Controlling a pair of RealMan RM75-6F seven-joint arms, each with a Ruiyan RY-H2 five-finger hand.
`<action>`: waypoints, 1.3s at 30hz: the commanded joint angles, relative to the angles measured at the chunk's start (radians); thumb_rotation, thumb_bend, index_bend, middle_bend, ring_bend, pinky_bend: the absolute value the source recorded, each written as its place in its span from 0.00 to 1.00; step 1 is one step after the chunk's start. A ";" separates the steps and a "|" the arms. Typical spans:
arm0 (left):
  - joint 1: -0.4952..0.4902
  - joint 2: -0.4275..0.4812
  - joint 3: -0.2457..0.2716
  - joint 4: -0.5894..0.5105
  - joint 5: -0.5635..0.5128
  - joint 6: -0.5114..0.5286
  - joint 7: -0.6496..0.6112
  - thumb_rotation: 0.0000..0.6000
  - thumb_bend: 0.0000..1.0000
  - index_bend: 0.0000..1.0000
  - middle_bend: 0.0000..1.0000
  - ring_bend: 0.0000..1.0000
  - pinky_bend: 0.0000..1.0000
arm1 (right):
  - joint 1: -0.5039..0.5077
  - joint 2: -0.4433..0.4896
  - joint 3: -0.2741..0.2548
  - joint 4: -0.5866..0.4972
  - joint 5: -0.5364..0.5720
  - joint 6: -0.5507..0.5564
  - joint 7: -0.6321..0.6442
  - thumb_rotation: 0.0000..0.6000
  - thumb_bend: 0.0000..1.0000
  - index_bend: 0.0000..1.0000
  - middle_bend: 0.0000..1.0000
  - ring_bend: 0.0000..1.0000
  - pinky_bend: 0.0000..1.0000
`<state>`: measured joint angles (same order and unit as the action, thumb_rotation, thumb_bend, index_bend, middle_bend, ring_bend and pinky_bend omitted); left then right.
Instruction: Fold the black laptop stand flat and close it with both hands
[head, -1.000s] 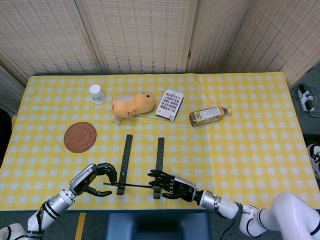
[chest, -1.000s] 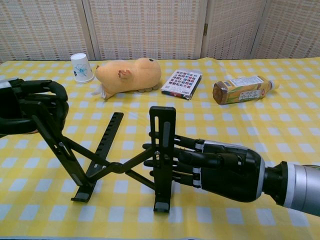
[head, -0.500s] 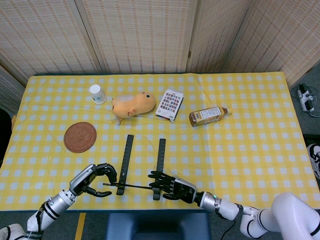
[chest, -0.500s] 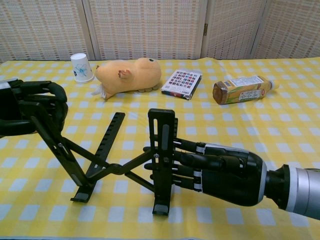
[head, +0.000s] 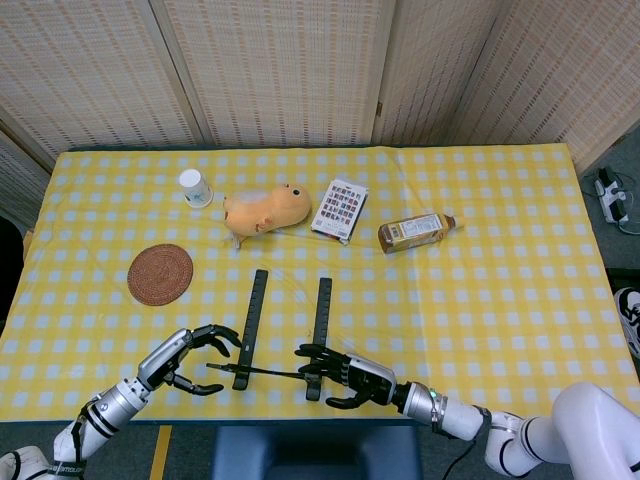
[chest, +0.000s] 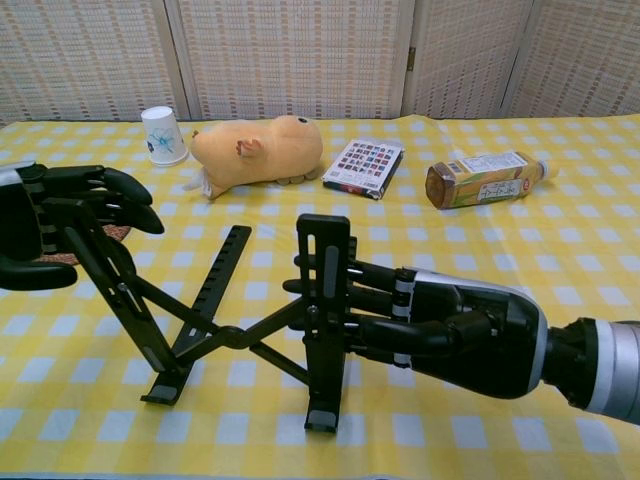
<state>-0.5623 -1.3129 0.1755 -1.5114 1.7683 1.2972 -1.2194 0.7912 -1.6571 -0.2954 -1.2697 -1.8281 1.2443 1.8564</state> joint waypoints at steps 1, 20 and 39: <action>0.005 0.000 -0.002 0.017 0.012 0.001 0.095 1.00 0.21 0.27 0.31 0.18 0.33 | 0.025 0.076 0.019 -0.100 -0.023 0.010 -0.126 1.00 0.36 0.00 0.05 0.11 0.00; 0.033 -0.064 -0.025 0.045 -0.070 -0.100 0.499 1.00 0.22 0.38 0.27 0.17 0.25 | 0.041 0.225 0.065 -0.284 0.024 0.001 -0.302 1.00 0.36 0.00 0.05 0.10 0.00; 0.048 -0.169 -0.055 0.116 -0.140 -0.169 0.642 1.00 0.35 0.51 0.30 0.20 0.26 | 0.037 0.213 0.079 -0.271 0.036 -0.036 -0.297 1.00 0.36 0.00 0.04 0.09 0.00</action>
<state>-0.5143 -1.4815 0.1202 -1.3960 1.6285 1.1289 -0.5781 0.8290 -1.4437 -0.2169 -1.5410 -1.7925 1.2084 1.5593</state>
